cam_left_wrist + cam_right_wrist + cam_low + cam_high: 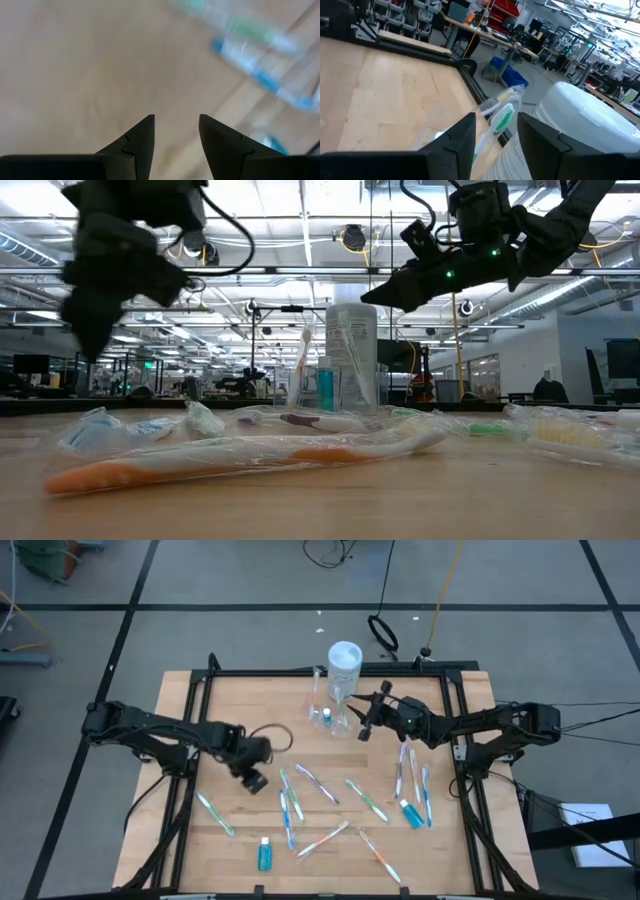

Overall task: Pick & Place toothbrushing station
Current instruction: Put the green toothbrush into the transparent organizer

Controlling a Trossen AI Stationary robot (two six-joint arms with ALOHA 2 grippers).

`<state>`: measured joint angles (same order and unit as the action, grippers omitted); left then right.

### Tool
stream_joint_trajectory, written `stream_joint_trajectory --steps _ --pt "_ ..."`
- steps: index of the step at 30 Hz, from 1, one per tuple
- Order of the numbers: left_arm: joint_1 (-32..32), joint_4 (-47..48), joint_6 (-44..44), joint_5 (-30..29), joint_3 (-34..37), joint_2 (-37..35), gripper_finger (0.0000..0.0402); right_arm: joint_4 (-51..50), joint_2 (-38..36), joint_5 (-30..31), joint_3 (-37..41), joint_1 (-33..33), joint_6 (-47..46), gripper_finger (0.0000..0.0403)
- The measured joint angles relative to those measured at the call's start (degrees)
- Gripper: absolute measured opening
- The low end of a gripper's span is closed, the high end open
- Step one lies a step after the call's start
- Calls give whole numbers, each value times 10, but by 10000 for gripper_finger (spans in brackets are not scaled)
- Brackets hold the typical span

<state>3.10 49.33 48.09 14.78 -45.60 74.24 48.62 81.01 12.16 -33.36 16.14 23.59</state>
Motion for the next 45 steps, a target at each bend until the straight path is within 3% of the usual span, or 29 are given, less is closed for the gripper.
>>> stream_joint_trajectory --steps 2,7,12,17,21,29,32,36,39,45 --pt "43 22 7 0 0 0 156 0 0 0 0 0 16 136" --pt "167 38 -107 -49 3 0 156 3 0 0 0 0 76 136" --pt "267 29 -140 -46 30 0 156 26 0 0 0 0 96 136" --pt "336 -54 -86 -17 84 0 156 25 0 0 0 0 86 136" --pt "375 -150 -151 -46 130 0 156 24 0 0 0 0 84 135" --pt "397 -205 -261 -88 169 -2 151 26 0 -2 0 0 58 135" --pt "396 -219 -298 -97 171 -2 120 26 0 -2 0 0 56 135" --pt "382 -241 -307 -118 172 -1 49 25 0 -2 0 0 56 136" --pt "364 -259 -333 -201 151 2 11 25 0 -2 0 0 56 135" --pt "304 -262 -487 -407 67 1 24 26 0 -2 0 0 56 133"
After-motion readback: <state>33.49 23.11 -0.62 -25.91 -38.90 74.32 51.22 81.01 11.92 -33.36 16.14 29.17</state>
